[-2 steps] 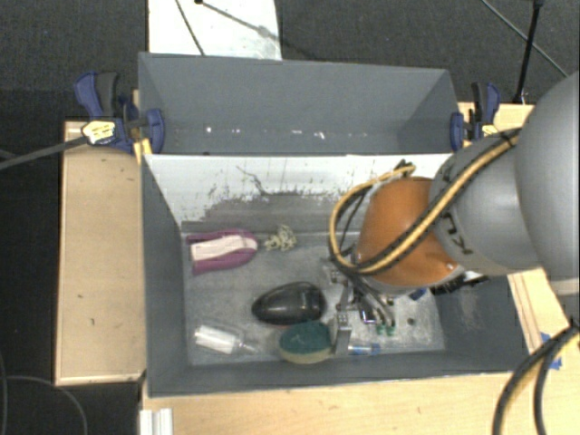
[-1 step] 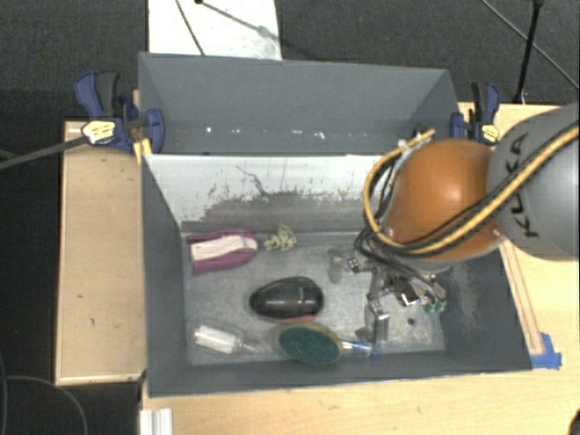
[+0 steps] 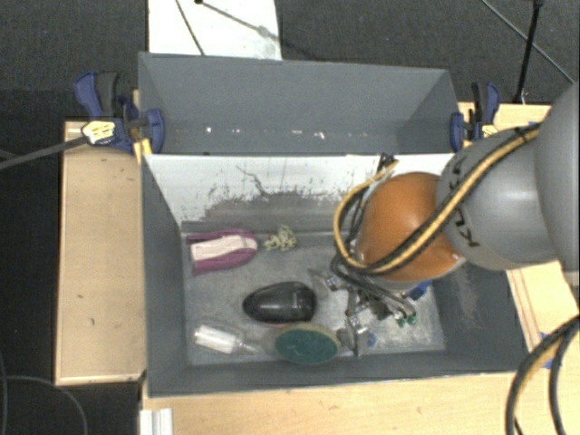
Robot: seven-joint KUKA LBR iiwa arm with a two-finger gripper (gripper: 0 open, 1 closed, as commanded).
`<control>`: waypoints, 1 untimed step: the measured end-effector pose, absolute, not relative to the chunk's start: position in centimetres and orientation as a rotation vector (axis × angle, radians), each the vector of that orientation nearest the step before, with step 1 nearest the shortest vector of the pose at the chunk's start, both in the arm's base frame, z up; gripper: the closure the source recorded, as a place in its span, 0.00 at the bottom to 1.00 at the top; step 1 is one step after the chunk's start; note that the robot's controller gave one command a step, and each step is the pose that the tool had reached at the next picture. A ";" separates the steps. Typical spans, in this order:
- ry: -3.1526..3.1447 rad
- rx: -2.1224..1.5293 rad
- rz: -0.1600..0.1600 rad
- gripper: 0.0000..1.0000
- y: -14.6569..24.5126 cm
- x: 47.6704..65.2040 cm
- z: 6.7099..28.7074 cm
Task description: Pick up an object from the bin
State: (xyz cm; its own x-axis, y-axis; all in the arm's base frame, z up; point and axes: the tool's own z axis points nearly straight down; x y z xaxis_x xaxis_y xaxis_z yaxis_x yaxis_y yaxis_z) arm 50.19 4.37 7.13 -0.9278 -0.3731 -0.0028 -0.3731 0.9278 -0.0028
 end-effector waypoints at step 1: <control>2.865 -1.276 -0.003 0.00 -0.7 50.7 19.5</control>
Offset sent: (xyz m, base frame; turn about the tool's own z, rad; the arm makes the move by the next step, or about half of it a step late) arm 0.0034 -0.0504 0.1228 -0.4595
